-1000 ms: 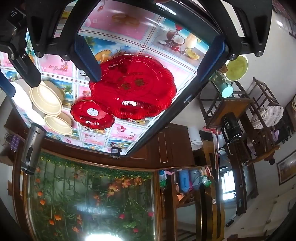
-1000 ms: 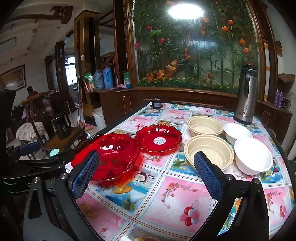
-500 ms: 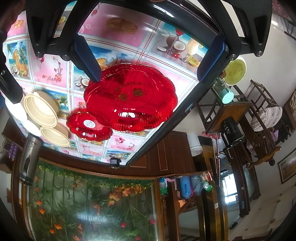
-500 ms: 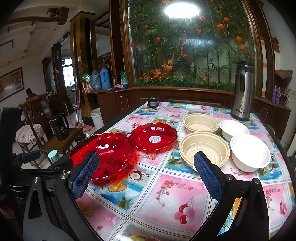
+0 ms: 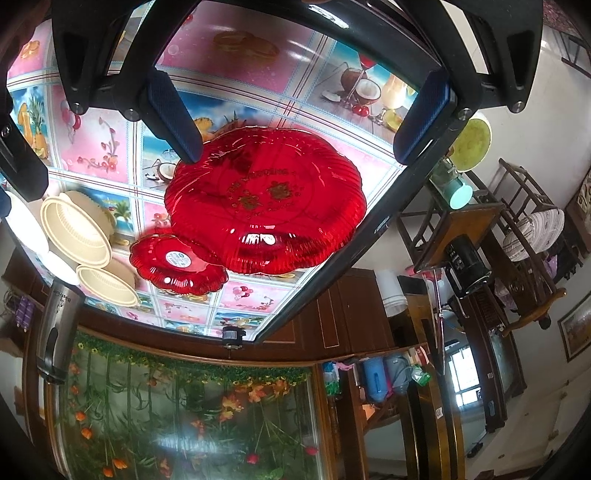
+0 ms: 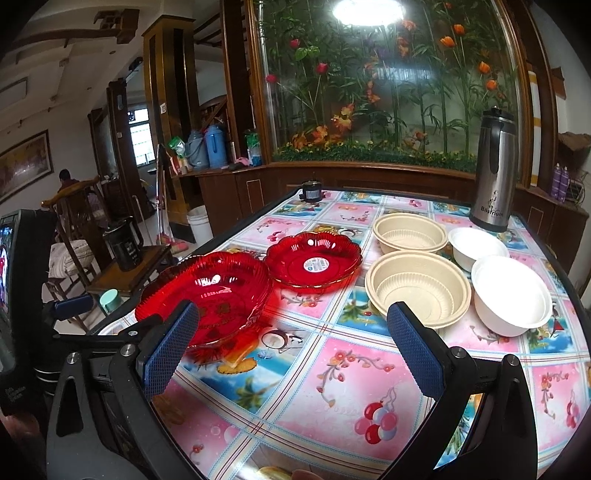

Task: Organize plates and bowls
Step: 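Move both tools toward the stack of large red plates, then grasp the large red plate stack by its rim with the left tool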

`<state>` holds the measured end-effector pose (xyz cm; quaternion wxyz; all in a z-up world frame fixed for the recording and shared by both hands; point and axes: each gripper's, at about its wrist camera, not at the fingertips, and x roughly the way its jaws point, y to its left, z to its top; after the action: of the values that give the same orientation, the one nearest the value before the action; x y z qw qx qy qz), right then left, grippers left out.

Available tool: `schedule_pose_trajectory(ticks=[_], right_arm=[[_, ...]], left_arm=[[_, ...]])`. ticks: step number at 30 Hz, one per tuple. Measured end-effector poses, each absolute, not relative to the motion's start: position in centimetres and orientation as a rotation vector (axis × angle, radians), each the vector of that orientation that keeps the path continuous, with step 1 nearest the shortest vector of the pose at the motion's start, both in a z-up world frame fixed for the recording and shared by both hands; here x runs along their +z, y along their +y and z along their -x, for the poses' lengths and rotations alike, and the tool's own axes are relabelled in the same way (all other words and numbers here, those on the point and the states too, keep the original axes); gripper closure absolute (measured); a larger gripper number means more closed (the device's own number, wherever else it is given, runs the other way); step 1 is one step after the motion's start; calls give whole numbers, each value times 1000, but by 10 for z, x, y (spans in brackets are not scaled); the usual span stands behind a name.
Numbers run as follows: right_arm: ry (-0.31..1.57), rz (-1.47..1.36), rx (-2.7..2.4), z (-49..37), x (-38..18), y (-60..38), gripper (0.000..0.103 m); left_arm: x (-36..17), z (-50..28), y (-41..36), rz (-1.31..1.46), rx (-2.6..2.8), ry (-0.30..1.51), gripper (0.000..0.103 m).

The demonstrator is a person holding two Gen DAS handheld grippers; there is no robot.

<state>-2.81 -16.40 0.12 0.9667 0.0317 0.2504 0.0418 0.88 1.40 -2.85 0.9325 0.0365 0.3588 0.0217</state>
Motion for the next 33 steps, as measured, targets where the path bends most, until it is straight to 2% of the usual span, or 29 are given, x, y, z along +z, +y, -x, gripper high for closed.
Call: schedule_pose_trajectory(ticks=[11,21,29,33], right_arm=[[524,-81,91,22,-4,-165,0],[498,-80,90,28,0,-170,0],[469,-82,98,35,6,-172,0],[455,-86,93,36,9,-173,0]], left_arm=[[-36,-3,29,17,11,767,0],[-58,53,37,131,-99,875,0],[-34,86,2,-42,-190,741,0],[-43,75,-7,-86,-196,789,0]])
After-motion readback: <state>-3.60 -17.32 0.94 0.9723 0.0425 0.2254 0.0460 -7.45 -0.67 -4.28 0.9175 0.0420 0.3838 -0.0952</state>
